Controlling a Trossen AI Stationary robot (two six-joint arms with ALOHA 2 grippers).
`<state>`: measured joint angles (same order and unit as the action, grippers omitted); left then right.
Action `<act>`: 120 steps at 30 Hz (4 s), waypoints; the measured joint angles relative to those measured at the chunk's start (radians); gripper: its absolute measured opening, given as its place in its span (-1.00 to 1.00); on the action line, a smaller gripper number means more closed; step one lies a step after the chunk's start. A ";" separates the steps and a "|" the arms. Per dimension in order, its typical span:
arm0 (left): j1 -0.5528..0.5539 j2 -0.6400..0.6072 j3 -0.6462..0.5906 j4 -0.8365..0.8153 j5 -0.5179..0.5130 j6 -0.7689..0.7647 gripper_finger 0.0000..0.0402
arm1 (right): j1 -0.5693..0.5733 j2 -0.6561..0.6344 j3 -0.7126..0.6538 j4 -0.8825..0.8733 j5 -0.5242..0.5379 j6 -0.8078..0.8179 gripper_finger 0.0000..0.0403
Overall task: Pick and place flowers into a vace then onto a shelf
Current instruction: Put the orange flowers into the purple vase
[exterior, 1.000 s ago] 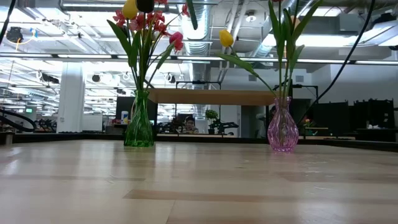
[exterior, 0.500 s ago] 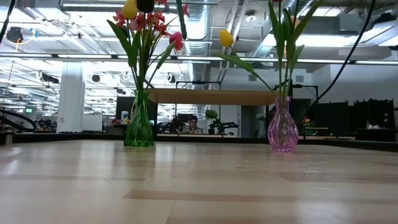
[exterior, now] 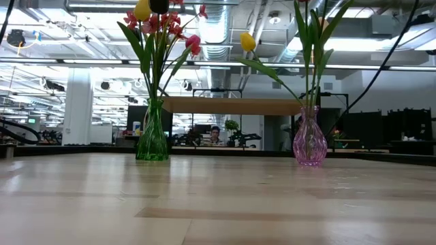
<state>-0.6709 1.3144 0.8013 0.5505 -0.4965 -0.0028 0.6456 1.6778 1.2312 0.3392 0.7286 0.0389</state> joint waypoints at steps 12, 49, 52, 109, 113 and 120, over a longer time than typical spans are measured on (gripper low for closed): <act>-0.024 -0.037 0.000 -0.077 -0.009 -0.005 0.22 | 0.259 -0.132 0.000 -0.017 0.579 -0.099 -0.96; -0.011 -0.227 0.000 -0.144 0.021 0.050 0.22 | 0.368 -0.770 -0.537 -0.130 -0.196 -0.273 -1.00; -0.011 -0.246 0.000 -0.164 0.021 0.048 0.22 | 0.290 -0.725 -0.678 0.160 -0.421 -0.302 -1.00; -0.001 -0.517 0.000 -0.374 -0.118 0.142 0.22 | -0.655 -1.423 -1.074 0.092 -0.462 -0.090 -1.00; -0.001 -0.517 0.000 -0.383 -0.118 0.142 0.22 | -0.655 -1.411 -1.074 0.105 -0.462 -0.090 -1.00; -0.002 -0.517 0.000 -0.382 -0.118 0.149 0.22 | -0.654 -1.310 -1.073 0.158 -0.462 -0.090 -1.00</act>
<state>-0.6726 0.7975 0.8013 0.1680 -0.6144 0.1458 -0.0082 0.3674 0.1577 0.4972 0.2662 -0.0516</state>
